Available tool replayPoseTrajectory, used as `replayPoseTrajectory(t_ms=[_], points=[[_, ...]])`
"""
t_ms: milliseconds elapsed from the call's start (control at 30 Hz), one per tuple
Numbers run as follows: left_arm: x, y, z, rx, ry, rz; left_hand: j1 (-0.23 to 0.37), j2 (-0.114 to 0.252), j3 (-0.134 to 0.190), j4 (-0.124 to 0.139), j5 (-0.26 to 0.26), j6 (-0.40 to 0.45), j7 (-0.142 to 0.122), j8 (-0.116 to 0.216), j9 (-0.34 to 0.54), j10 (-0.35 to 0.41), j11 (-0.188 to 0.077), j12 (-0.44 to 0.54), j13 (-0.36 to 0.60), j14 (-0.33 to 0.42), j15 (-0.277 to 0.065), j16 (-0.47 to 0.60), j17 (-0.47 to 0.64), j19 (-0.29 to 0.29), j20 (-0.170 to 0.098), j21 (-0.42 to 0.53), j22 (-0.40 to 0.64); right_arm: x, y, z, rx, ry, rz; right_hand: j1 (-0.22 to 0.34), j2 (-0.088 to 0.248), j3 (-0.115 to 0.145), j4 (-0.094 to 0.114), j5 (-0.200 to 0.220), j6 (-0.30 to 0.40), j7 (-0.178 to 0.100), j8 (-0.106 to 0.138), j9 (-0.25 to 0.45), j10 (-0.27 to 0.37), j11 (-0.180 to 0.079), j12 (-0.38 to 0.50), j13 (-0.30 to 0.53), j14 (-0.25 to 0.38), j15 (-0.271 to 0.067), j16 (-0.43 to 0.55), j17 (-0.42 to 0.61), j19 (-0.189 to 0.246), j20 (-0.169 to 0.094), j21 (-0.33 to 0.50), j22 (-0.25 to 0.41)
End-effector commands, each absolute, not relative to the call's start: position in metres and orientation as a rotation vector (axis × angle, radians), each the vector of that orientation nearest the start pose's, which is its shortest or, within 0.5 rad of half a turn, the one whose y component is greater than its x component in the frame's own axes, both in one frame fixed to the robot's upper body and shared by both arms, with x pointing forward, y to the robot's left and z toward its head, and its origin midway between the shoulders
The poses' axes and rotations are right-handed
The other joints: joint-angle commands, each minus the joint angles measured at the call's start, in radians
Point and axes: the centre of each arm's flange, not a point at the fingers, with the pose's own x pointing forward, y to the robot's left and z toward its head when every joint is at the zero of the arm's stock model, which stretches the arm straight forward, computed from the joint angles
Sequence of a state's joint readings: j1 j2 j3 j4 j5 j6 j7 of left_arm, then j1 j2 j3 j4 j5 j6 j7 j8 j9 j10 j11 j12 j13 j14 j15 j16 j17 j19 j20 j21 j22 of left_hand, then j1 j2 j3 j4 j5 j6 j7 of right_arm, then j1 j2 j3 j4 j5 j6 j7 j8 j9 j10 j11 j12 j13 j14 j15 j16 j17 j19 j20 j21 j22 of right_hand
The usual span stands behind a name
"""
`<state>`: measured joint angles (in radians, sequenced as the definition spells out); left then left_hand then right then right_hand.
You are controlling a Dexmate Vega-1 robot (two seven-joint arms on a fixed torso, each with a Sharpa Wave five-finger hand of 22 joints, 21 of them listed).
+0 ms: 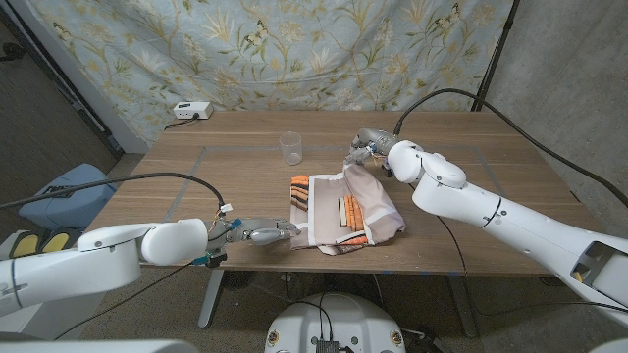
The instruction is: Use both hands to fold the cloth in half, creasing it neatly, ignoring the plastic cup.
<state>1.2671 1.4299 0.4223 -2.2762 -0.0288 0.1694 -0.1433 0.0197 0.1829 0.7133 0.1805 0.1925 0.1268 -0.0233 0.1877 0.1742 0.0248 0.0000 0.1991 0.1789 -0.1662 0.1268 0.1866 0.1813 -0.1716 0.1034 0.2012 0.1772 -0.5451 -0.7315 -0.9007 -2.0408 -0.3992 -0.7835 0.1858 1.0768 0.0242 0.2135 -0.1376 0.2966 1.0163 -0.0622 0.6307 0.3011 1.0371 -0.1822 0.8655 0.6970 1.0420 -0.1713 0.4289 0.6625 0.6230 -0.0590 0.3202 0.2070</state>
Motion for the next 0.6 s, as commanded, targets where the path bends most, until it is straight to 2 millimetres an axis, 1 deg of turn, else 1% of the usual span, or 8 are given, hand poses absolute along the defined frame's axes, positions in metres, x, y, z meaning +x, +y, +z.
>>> replayPoseTrajectory(t_ms=[33,133,600], points=[[0.457,0.243,-0.111,1.353,-0.281,-0.639,-0.001,-0.001,0.009,0.000,-0.001,0.002,-0.004,-0.005,0.004,-0.006,-0.001,-0.002,0.003,-0.012,0.003,0.001,0.002,-0.070,-0.010,0.003,0.002,0.568,-0.104,0.050,-1.358,-0.398,0.132,0.014,0.003,-0.007,0.002,0.002,-0.001,0.007,0.008,0.003,0.009,0.008,-0.001,0.003,0.014,-0.060,-0.006,0.007,0.009,-0.063,0.006,0.003],[0.457,0.243,-0.112,1.350,-0.280,-0.641,0.000,-0.001,0.010,-0.001,-0.001,0.002,-0.004,-0.005,0.004,-0.006,-0.004,-0.002,0.003,-0.012,0.003,0.001,0.002,-0.070,-0.009,0.003,0.002,0.567,-0.100,0.052,-1.361,-0.403,0.138,0.015,0.004,-0.009,0.003,0.002,0.002,0.010,0.010,0.004,0.007,0.008,-0.001,0.005,0.016,-0.061,-0.008,0.010,0.009,-0.062,0.008,0.003],[0.459,0.244,-0.112,1.333,-0.278,-0.640,0.004,-0.003,0.015,-0.005,-0.001,0.002,-0.005,-0.005,0.004,-0.007,-0.003,-0.002,0.003,-0.011,0.002,0.000,0.000,-0.070,-0.010,0.003,0.002,0.566,-0.079,0.065,-1.396,-0.425,0.173,0.022,0.008,-0.020,0.006,0.000,-0.001,0.013,0.010,0.003,0.009,0.011,-0.005,0.001,0.021,-0.060,-0.023,0.022,0.012,-0.060,0.017,0.004]])
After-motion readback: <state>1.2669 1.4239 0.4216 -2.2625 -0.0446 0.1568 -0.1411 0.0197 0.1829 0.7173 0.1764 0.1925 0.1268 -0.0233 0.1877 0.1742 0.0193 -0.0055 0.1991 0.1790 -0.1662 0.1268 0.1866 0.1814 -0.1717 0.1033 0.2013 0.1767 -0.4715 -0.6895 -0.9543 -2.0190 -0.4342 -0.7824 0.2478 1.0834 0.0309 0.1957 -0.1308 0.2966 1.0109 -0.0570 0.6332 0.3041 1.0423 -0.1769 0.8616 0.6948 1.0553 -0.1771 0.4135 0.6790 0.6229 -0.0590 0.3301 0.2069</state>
